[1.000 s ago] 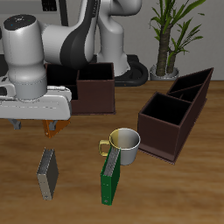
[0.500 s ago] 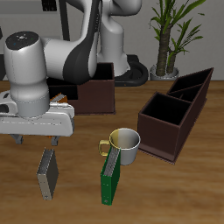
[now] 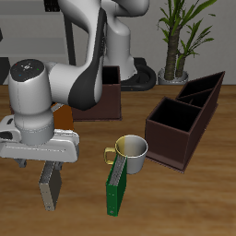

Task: Place the striped book into the back desk caddy's left compartment and place the black book into the back desk caddy's left compartment and place the yellow book into the left desk caddy's right compartment

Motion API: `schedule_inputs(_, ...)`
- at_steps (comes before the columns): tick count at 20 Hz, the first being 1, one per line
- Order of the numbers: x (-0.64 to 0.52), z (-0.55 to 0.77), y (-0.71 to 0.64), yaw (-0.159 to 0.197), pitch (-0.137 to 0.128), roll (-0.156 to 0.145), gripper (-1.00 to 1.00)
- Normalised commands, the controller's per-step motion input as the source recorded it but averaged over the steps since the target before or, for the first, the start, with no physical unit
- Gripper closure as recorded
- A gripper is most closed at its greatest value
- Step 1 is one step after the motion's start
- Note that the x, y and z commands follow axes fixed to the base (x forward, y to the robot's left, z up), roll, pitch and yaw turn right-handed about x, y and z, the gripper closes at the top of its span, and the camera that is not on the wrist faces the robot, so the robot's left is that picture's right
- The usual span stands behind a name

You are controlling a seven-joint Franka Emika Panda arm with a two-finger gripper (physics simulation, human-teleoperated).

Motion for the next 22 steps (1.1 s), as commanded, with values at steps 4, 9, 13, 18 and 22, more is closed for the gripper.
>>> schedule_inputs(4, -0.02, -0.23, 0.01, 0.003, 0.023, 0.0, -1.0)
schedule_inputs(9, 0.0, -0.18, 0.12, -0.008, 0.022, 0.012, -1.0)
schedule_inputs(13, 0.05, -0.24, -0.03, -0.007, 0.044, -0.031, -1.0)
schedule_inputs(18, 0.04, -0.24, 0.03, 0.007, 0.035, -0.014, 1.0)
schedule_inputs(22, -0.04, -0.06, 0.0, -0.009, 0.015, 0.0, 1.0)
